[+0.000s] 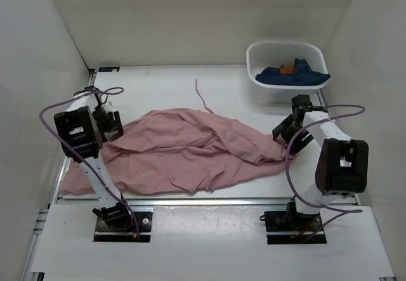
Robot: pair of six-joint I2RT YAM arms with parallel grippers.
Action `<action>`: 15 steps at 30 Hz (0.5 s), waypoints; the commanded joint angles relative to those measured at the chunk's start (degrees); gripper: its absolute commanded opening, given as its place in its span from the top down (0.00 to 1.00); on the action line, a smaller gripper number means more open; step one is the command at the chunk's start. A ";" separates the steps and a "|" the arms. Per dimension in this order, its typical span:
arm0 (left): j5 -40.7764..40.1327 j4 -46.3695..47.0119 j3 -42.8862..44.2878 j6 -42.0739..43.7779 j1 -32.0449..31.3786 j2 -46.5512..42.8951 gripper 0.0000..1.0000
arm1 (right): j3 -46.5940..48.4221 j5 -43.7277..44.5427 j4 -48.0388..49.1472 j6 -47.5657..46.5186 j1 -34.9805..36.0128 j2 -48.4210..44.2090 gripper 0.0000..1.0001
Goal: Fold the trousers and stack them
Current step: Flatten the trousers out
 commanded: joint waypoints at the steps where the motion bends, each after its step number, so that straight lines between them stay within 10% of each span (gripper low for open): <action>1: 3.19 0.27 -3.47 0.19 -0.53 -0.67 0.25 | -0.73 -2.28 0.38 1.14 -0.08 2.17 0.18; 3: 4.26 0.27 -3.48 0.19 -1.06 -0.14 0.42 | -0.73 -2.28 0.38 0.53 -0.08 3.58 0.24; 4: 5.04 0.27 -3.48 0.19 -1.06 -0.14 0.75 | -0.73 -2.98 0.38 -0.17 -0.08 4.19 0.39; 5: 5.05 0.27 -2.96 0.19 -1.06 -0.14 0.86 | -0.12 -3.86 0.38 -0.18 -0.08 4.20 0.49; 7: 4.18 -0.35 -1.73 0.19 -1.06 -0.93 0.86 | 0.41 -3.86 -0.24 -0.79 -0.60 4.20 0.86; 9: 1.20 0.18 2.47 0.19 -1.06 -2.51 0.86 | 3.47 -3.86 -2.25 -1.58 -0.61 4.20 1.00; 15: -6.01 4.74 16.19 0.19 -1.06 -9.98 0.86 | 15.24 5.52 -9.19 -7.20 -0.61 1.57 1.00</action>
